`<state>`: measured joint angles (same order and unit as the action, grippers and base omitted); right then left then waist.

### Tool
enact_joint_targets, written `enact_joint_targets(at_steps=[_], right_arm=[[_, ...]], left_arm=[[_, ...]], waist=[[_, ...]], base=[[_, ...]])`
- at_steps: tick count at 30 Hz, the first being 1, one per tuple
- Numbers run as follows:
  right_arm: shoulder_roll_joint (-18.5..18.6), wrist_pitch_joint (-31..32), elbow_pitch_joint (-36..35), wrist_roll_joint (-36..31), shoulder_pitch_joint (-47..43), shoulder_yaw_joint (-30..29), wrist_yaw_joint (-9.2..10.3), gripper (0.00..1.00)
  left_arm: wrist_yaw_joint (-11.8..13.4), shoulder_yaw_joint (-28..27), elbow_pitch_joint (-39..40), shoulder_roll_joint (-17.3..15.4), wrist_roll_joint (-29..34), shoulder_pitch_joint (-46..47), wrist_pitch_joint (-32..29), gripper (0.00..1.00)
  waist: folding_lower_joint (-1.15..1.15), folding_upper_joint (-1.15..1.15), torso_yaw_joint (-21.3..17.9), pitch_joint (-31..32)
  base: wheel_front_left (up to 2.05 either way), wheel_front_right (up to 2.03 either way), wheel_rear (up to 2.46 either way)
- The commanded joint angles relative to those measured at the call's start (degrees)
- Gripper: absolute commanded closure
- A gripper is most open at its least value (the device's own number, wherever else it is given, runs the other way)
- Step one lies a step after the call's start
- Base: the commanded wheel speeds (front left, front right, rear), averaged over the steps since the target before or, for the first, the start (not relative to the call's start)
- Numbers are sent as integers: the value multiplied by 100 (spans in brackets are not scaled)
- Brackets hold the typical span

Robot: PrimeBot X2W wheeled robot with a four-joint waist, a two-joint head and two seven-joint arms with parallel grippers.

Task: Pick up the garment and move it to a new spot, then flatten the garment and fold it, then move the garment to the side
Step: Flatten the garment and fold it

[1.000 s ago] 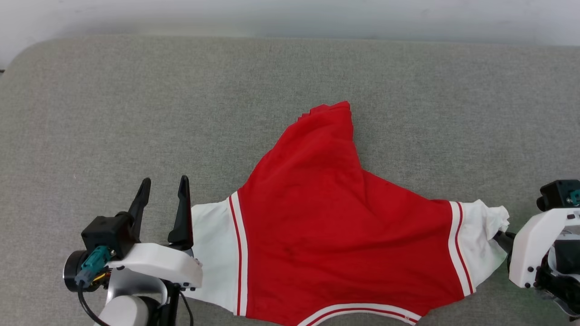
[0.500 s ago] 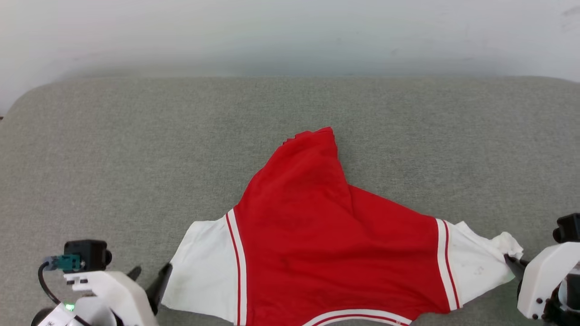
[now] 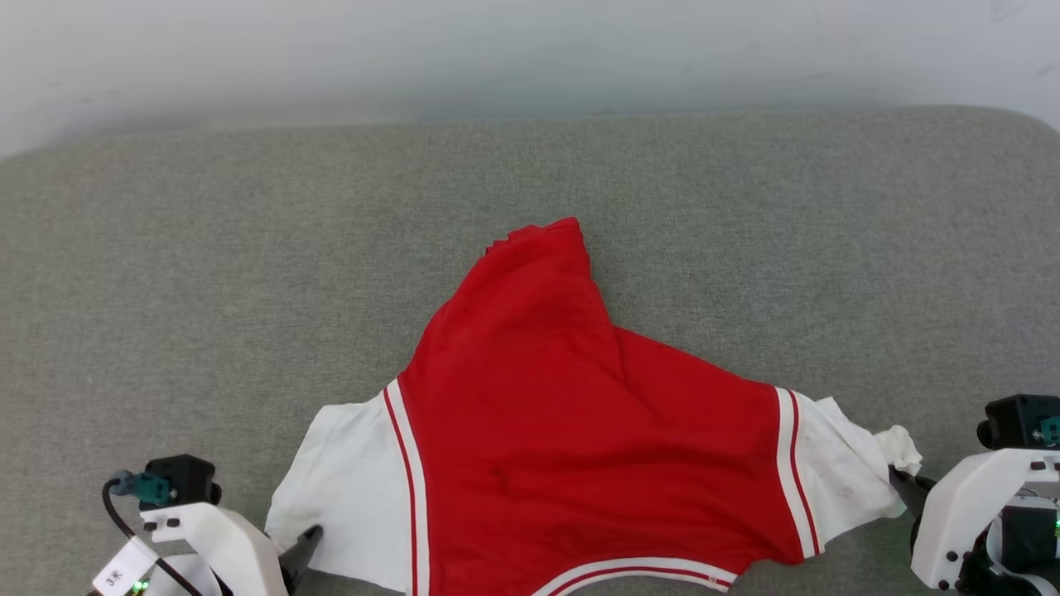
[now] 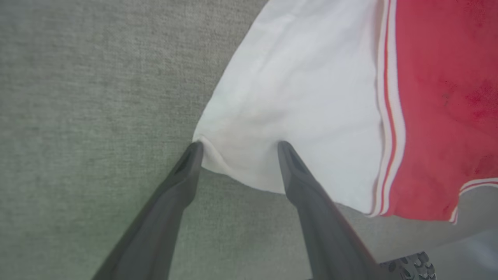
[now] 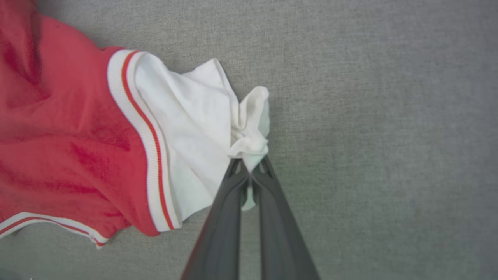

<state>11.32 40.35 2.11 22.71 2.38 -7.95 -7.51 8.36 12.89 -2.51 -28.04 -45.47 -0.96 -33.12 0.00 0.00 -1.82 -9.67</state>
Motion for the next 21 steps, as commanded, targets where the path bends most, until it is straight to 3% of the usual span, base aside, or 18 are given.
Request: enact_joint_targets(at_steps=[1,6,7,8,9,10,21], right_arm=[[-30,-15,-25,26,94,11,4,100],[-65,-49,19,63,144,37,5,100],[-66,-60,33,58,156,23,5,100],[-63,-76,56,60,168,6,5,100],[-59,-91,70,62,182,-7,4,100],[-48,-105,83,50,194,-25,5,100],[72,-288,170,-17,404,-27,4,100]], left_arm=[[-25,64,-123,45,20,63,-21,0],[-239,514,-666,239,-66,182,-449,0],[-290,612,-743,266,-61,175,-550,9],[-328,677,-790,306,-89,185,-597,56],[-355,699,-808,333,-78,227,-570,87],[-364,742,-810,347,-58,252,-586,100],[-123,474,43,-153,642,704,70,100]], waist=[[0,0,-54,-76],[0,0,-177,-204],[0,0,-193,-219],[0,0,-200,-229],[0,0,-204,-236],[0,0,-207,-237],[0,0,-15,70]], base=[[0,0,0],[0,0,0],[0,0,0],[0,0,0],[0,0,0],[0,0,0],[0,0,0]])
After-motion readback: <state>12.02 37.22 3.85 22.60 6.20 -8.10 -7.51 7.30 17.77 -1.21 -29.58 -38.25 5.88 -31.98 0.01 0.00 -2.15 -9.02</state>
